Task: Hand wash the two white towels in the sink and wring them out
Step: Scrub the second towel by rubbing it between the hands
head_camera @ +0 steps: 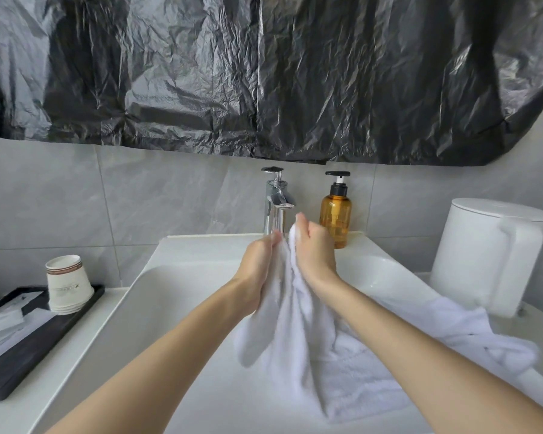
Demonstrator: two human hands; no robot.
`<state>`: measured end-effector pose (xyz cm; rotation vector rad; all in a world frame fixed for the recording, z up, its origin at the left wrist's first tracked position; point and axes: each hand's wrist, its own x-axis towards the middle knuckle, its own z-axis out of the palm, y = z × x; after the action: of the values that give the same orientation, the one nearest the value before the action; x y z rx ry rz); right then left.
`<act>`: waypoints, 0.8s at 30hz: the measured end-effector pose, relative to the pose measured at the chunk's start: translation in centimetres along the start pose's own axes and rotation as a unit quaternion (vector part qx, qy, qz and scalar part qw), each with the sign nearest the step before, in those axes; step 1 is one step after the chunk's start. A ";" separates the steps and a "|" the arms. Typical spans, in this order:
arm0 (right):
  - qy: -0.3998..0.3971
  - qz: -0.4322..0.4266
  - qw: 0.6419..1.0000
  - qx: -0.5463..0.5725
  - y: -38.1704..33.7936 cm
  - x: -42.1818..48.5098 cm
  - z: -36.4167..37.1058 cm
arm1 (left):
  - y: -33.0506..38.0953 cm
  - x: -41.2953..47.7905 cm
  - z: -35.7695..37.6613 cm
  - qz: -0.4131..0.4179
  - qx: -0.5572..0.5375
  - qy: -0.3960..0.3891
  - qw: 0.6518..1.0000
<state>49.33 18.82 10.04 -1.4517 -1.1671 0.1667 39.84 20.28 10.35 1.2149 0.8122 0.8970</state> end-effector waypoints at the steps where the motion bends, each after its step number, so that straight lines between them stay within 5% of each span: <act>1: -0.005 -0.015 1.000 -0.008 0.0 -0.2 0.1 | -0.1 0.1 0.0 0.002 0.003 0.006 1.000; 4: -0.058 -0.064 0.996 -0.024 -0.2 -1.9 0.6 | -0.1 0.2 -0.5 0.021 0.020 0.038 0.999; 7: -0.014 -0.005 1.000 -0.012 0.2 -0.1 0.1 | 0.1 -0.3 -0.2 -0.012 0.012 0.015 1.000; 11: -0.060 -0.068 0.996 -0.020 -0.2 -2.2 0.2 | 0.1 -0.3 -0.5 0.006 0.027 0.033 0.999; 15: -0.004 -0.015 1.000 -0.011 0.0 -0.1 -0.1 | 0.3 -0.7 0.0 -0.015 0.009 0.023 1.000; 19: -0.059 -0.080 0.995 -0.024 -0.2 -2.4 0.5 | 0.3 -0.5 -0.7 0.003 0.014 0.052 0.999; 24: -0.023 -0.058 0.997 -0.038 -0.1 -1.2 0.4 | 0.5 -1.0 -0.3 -0.024 -0.010 0.034 0.999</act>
<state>48.36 18.22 9.39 -1.4487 -1.3038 0.0765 39.05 19.55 10.81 1.1483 0.8826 0.9094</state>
